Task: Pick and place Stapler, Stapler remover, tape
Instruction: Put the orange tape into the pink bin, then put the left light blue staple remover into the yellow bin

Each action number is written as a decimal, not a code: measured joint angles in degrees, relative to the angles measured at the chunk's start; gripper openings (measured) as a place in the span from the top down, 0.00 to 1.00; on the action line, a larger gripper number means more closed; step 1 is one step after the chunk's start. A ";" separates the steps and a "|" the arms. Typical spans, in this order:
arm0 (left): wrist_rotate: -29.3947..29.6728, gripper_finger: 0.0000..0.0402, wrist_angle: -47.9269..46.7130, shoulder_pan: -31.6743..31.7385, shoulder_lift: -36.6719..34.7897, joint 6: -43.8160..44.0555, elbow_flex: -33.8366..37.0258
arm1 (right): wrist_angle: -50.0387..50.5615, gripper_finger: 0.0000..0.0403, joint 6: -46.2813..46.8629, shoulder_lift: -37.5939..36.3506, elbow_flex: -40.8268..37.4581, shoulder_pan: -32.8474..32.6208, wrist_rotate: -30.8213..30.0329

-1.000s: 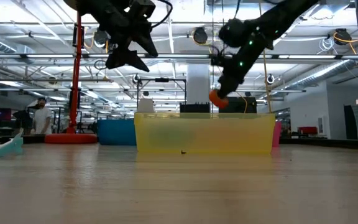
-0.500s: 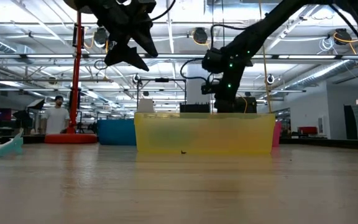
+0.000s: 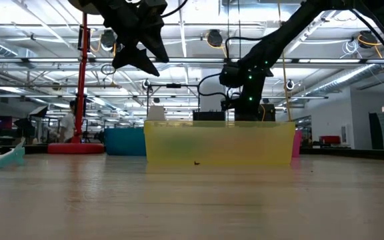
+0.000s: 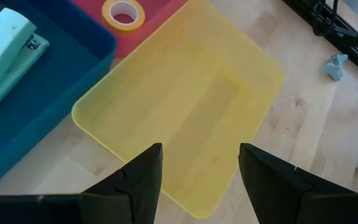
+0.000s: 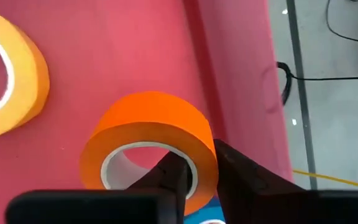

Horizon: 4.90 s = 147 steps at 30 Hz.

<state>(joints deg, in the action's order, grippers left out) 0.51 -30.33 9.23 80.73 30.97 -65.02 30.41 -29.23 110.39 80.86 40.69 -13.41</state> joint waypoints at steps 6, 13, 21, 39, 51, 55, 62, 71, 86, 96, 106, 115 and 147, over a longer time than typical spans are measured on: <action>-0.02 0.47 -0.02 -0.37 0.00 -0.81 -0.01 | 0.13 0.79 0.00 0.47 -0.09 0.13 1.54; -0.04 0.47 -1.26 -1.25 0.00 -1.30 0.00 | 0.08 0.78 0.00 0.44 -0.09 0.11 1.37; -0.47 0.47 -12.73 -3.43 0.00 -0.40 0.00 | 1.23 0.74 2.07 -2.33 -0.03 -2.61 -9.42; -2.51 0.47 -39.83 -18.48 0.45 36.75 1.81 | 1.26 0.78 17.00 -26.61 -0.11 -12.12 1.78; -7.72 0.47 -35.65 -28.86 0.54 55.28 12.31 | 1.11 0.78 20.33 -34.57 -0.11 -16.00 2.16; -9.16 0.47 -30.71 -29.70 0.52 61.51 14.09 | 1.14 0.78 21.75 -34.68 -0.11 -17.11 2.16; -8.77 0.47 -27.65 -30.35 0.74 71.74 17.11 | 1.18 0.78 22.13 -34.32 -0.13 -19.16 2.18; -8.94 0.47 -19.05 -30.35 0.76 77.77 21.52 | 1.17 0.77 22.05 -34.34 -0.13 -20.24 1.64; -7.56 0.47 -18.99 -30.33 0.76 82.05 23.46 | 1.16 0.77 20.87 -34.34 -0.13 -20.24 1.55; -7.58 0.47 -14.16 -30.30 0.65 84.01 27.05 | 1.15 0.77 20.85 -34.34 -0.13 -20.22 1.55; -8.21 0.71 -9.79 -30.31 0.57 84.44 30.56 | 1.11 0.78 20.85 -34.34 -0.13 -20.22 1.51; -6.99 0.91 -9.84 -30.11 -2.30 78.45 30.71 | 1.10 0.78 20.98 -34.34 -0.13 -20.21 1.51; 3.28 0.91 13.32 3.68 21.10 10.20 -6.26 | 25.14 0.78 34.78 -38.39 -0.13 -20.54 1.42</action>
<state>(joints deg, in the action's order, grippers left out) 3.79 -17.01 12.91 101.83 41.18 -71.28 55.55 5.55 72.00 80.73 20.15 -11.99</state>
